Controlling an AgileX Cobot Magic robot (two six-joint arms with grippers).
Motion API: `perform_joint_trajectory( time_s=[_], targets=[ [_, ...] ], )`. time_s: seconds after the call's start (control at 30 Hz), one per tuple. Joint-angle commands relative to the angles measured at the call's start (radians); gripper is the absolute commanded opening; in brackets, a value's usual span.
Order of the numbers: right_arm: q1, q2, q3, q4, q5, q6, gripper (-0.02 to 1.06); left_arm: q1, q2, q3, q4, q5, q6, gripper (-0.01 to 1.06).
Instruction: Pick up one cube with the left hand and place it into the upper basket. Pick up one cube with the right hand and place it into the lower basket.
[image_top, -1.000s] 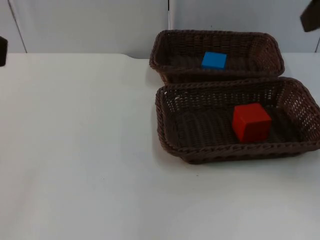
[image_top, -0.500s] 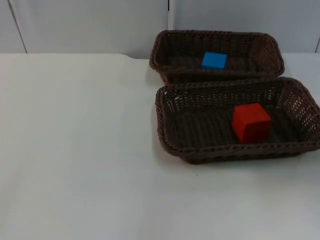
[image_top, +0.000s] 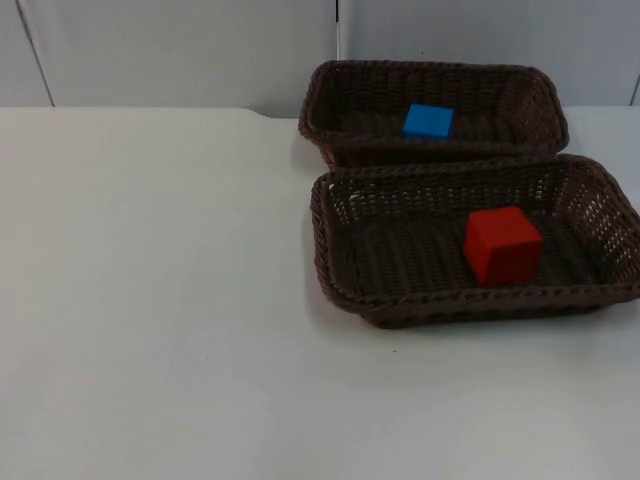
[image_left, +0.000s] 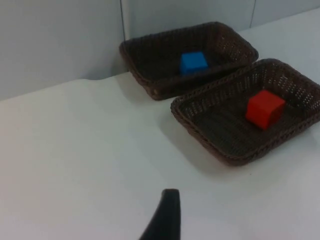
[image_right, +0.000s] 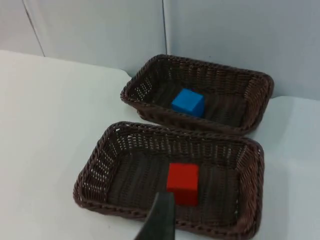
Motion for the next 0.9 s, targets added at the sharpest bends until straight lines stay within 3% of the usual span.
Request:
perform_joint_trajectory(
  time_s=[0.0, 0.4, 0.57, 0.87],
  targets=[
    [0.002, -0.042, 0.002, -0.005, 0.037, -0.007, 0.78, 0.002, -0.029, 0.012, -0.006, 0.016, 0.001, 0.79],
    [0.002, -0.260, 0.002, -0.002, 0.221, -0.062, 0.78, 0.002, -0.192, 0.032, 0.010, 0.081, -0.026, 0.79],
    [0.002, -0.363, 0.002, -0.002, 0.281, -0.092, 0.78, 0.002, -0.233, 0.032, 0.105, 0.178, -0.092, 0.79],
    [0.002, -0.512, 0.002, -0.001, 0.375, -0.103, 0.78, 0.002, -0.298, 0.032, 0.167, 0.206, -0.150, 0.79]
  ],
)
